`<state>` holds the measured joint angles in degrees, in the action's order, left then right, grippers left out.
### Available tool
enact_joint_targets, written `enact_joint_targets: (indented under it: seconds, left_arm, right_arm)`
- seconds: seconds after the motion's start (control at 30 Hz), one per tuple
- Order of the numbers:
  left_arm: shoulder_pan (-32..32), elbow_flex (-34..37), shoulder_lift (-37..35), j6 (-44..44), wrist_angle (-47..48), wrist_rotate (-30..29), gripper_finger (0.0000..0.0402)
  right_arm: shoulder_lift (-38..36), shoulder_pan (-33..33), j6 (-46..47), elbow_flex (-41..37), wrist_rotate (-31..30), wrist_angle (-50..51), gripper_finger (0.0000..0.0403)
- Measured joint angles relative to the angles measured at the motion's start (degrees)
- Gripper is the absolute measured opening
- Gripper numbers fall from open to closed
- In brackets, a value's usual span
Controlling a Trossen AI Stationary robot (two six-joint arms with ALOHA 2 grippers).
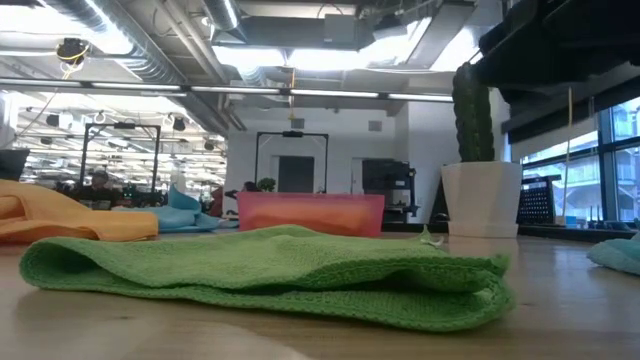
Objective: Roll microfiber towels into tight, uniform cylinder then place into a basket
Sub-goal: Roll the green towel
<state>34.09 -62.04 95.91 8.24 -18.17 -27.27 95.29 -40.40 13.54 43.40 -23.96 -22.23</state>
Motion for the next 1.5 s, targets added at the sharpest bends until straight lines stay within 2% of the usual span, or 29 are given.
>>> enact_joint_targets:
  seconds: [0.1, 0.3, 0.53, 0.7, 0.8, 0.9, 0.97, 1.07, 1.27, 1.37, 1.5]
  left_arm:
    - [-1.33, 1.07, -0.76, 1.19, -0.34, 1.84, 0.008]
    - [-3.51, 1.73, -0.95, 2.8, -6.33, 9.28, 0.008]
    - [-5.13, 1.73, -0.93, 2.86, -6.15, 10.77, 0.008]
    - [-3.97, 1.71, -0.93, 5.04, -15.07, 20.92, 0.008]
    - [-2.11, 1.73, -1.2, 7.84, -13.02, 19.11, 0.008]
    - [-2.28, 1.73, -1.34, 7.66, -10.64, 14.38, 0.008]
    - [-2.96, 2.29, -1.34, 7.43, -10.77, 13.54, 0.008]
    - [-4.72, 4.6, -1.35, 5.88, -13.88, 15.96, 0.008]
    - [-9.6, 11.87, -1.34, 1.4, -26.46, 20.99, 0.008]
    - [-10.9, 14.02, -1.36, -0.7, -31.4, 21.56, 0.008]
    - [-11.7, 14.84, -1.34, -2.42, -32.0, 21.38, 0.008]
  right_arm:
    - [0.0, 0.0, 1.61, 0.0, 0.01, 0.03, 0.0197]
    - [0.0, -0.87, 5.62, 0.0, -0.02, 0.6, 0.0197]
    - [0.0, -2.0, 7.26, 0.0, -0.53, 0.63, 0.0197]
    - [0.0, -2.46, 7.2, 0.0, -2.96, 0.91, 0.0197]
    - [0.0, -2.45, 7.17, 0.0, -3.03, 1.04, 0.0197]
    - [0.0, -2.42, 7.17, 0.0, -3.05, 1.06, 0.0197]
    - [0.0, -2.43, 7.26, 0.0, -3.65, 1.07, 0.0197]
    - [0.0, -2.43, 7.67, 0.0, -4.16, 1.07, 0.0197]
    - [0.0, -2.43, 7.39, 0.0, -4.23, 1.07, 0.0197]
    - [0.0, -2.43, 7.37, 0.0, -4.23, 1.08, 0.0197]
    - [0.0, -2.43, 7.35, 0.0, -4.23, 1.07, 0.0197]
